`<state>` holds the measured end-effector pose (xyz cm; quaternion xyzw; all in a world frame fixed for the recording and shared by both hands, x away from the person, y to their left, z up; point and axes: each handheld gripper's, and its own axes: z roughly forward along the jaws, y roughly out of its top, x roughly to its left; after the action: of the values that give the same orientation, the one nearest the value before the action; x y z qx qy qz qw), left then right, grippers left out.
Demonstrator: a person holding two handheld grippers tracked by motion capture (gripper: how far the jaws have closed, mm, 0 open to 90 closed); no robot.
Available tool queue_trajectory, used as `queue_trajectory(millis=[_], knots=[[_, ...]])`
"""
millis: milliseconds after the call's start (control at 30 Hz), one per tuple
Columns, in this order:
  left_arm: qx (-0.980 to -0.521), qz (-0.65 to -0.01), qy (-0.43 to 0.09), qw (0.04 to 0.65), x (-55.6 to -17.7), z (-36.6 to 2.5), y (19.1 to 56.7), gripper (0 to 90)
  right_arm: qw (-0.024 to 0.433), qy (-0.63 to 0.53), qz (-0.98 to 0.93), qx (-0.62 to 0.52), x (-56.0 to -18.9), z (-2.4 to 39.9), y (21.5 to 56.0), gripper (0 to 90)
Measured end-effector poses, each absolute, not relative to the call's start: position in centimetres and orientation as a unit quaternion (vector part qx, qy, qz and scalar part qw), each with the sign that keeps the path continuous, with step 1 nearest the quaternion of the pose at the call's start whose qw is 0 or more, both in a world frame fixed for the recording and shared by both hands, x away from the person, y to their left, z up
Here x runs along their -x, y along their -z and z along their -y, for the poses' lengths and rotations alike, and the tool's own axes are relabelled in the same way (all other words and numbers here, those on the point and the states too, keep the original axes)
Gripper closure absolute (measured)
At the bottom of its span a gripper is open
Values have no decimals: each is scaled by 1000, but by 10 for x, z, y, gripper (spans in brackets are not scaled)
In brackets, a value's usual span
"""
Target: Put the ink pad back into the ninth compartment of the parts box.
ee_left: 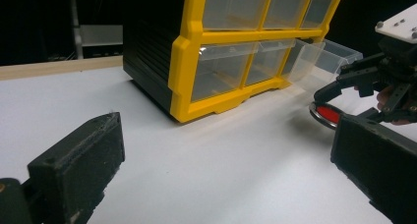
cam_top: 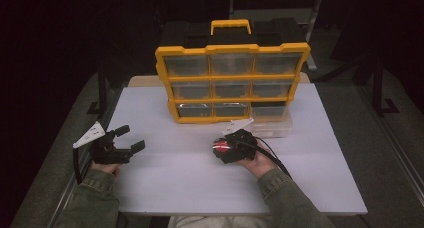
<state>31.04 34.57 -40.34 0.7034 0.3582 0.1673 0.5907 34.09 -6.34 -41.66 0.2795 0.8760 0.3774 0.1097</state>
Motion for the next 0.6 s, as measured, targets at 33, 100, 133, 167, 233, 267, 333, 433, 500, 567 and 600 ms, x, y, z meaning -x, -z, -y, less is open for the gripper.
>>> queue_trajectory(millis=[33, 100, 133, 167, 233, 267, 333, 433, 500, 567, 600], knots=[[-704, -358, -167, 590, -310, -346, 404, 0, 110, -379, -875, -280, -341, 65, 414, 286], [-704, -358, -167, 590, -311, -346, 404, 0, 110, -381, -874, -280, -341, 66, 411, 287], [-704, -358, -166, 590, -311, -346, 404, 0, 110, -382, -874, -279, -341, 66, 410, 287], [-704, -358, -166, 590, -311, -346, 404, 0, 107, -385, -873, -281, -341, 66, 409, 287], [-704, -359, -166, 591, -311, -346, 404, 0, 105, -388, -871, -282, -341, 67, 407, 287], [-703, -359, -166, 591, -311, -346, 404, 0, 108, -391, -870, -281, -341, 68, 403, 287], [-703, -359, -166, 591, -311, -346, 404, 0, 111, -391, -870, -278, -340, 69, 399, 287], [-703, -360, -166, 590, -311, -346, 404, 0, 115, -400, -867, -276, -339, 71, 393, 287], [-701, -362, -169, 591, -310, -347, 404, 0, 117, -403, -864, -278, -339, 74, 388, 287], [-701, -361, -171, 591, -309, -347, 404, 0, 118, -408, -861, -280, -340, 78, 383, 287], [-701, -361, -171, 590, -309, -348, 404, 0, 119, -410, -860, -280, -340, 79, 381, 287]])
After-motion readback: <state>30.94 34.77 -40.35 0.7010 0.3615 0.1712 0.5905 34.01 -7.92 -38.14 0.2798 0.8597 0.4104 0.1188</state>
